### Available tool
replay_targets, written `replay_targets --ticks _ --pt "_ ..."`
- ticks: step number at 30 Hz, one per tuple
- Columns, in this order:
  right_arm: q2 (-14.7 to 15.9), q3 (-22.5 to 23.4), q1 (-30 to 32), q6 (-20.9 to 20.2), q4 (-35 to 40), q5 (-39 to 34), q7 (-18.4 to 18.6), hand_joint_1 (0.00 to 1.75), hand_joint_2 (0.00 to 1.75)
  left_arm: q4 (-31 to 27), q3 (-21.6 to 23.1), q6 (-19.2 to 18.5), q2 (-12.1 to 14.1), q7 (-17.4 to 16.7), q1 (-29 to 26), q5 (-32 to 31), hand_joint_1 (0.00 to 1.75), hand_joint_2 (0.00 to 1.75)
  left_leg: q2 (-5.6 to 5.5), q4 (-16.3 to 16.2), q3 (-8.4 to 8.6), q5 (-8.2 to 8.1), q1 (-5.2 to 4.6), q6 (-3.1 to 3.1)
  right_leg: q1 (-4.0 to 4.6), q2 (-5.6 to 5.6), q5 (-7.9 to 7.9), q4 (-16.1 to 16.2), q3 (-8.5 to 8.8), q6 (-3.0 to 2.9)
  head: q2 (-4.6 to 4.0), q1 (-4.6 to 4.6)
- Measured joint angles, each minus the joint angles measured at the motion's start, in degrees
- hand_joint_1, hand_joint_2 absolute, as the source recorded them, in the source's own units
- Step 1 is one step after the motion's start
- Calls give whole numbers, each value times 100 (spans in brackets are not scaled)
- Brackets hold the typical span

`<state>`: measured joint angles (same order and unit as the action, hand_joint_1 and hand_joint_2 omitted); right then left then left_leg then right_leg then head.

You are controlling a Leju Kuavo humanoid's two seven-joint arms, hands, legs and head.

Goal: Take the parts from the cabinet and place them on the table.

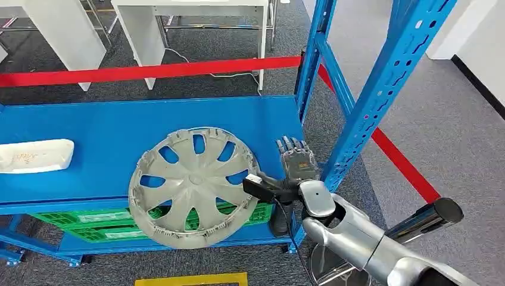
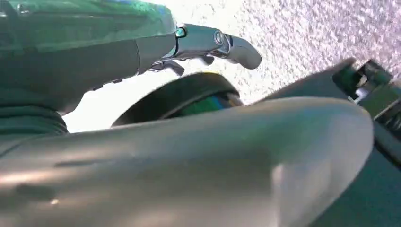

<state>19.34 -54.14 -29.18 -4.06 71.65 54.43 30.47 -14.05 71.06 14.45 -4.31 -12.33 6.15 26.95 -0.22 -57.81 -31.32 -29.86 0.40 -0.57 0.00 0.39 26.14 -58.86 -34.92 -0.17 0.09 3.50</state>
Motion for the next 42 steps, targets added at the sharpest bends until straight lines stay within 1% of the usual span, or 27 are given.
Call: replay_targets --ticks 2,5,8,12,15,20,24,27,29,32,42 --pt "-31 -11 -27 11 -2 26 -109 0 0 0 0 72 35 -9 36 -9 0 0 0 0 -1 0 1 0 0 0 0 -1 1 0 0 0" --pt "-135 -61 -153 -7 -17 63 -266 0 0 0 0 312 159 -83 147 28 0 0 0 1 1 2 2 -2 1 1 -1 -4 0 -2 0 0" --pt "-264 -116 -297 -7 -53 63 -336 0 0 0 -11 347 293 -83 250 112 0 0 0 2 2 6 2 -5 1 -2 -1 -6 1 -2 0 0" --pt "-407 -203 -424 -2 -107 63 -354 0 0 0 -20 350 404 -83 286 149 0 0 0 2 1 6 2 -5 2 -2 -1 -8 1 -2 0 0" --pt "-490 -265 -494 129 -151 -33 -468 0 0 -2 -50 476 474 -105 284 249 0 0 -1 2 -2 6 2 -5 2 1 -1 -7 0 -2 0 2" --pt "-762 -372 -663 397 -367 -264 -800 0 0 -24 -57 374 612 -262 290 35 0 0 -1 2 -2 6 2 -5 1 -2 0 -6 0 -1 0 0" --pt "-968 -448 -768 558 -612 -348 -894 0 0 -74 -55 255 667 -363 300 -103 0 0 -1 2 -1 6 2 -5 2 -2 0 -6 0 -1 0 0" --pt "-1108 -479 -811 697 -781 -418 -981 0 0 -109 -39 104 682 -468 306 -328 0 0 -1 2 0 6 2 -5 1 0 -1 -6 0 -1 0 0" --pt "-1176 -498 -835 719 -855 -420 -986 0 0 -142 -9 61 691 -507 338 -466 0 0 -1 2 0 6 2 -5 2 -2 0 -6 0 -1 0 0" --pt "-1252 -511 -873 721 -966 -455 -986 0 0 -179 -2 43 704 -531 417 -514 0 0 -2 2 -1 6 2 -5 1 -2 -1 -6 1 -1 0 0" --pt "-1333 -575 -975 616 -1235 -689 -920 0 0 -291 -24 142 741 -564 531 -430 0 0 0 2 0 6 1 -5 1 0 0 -6 0 -1 0 0"
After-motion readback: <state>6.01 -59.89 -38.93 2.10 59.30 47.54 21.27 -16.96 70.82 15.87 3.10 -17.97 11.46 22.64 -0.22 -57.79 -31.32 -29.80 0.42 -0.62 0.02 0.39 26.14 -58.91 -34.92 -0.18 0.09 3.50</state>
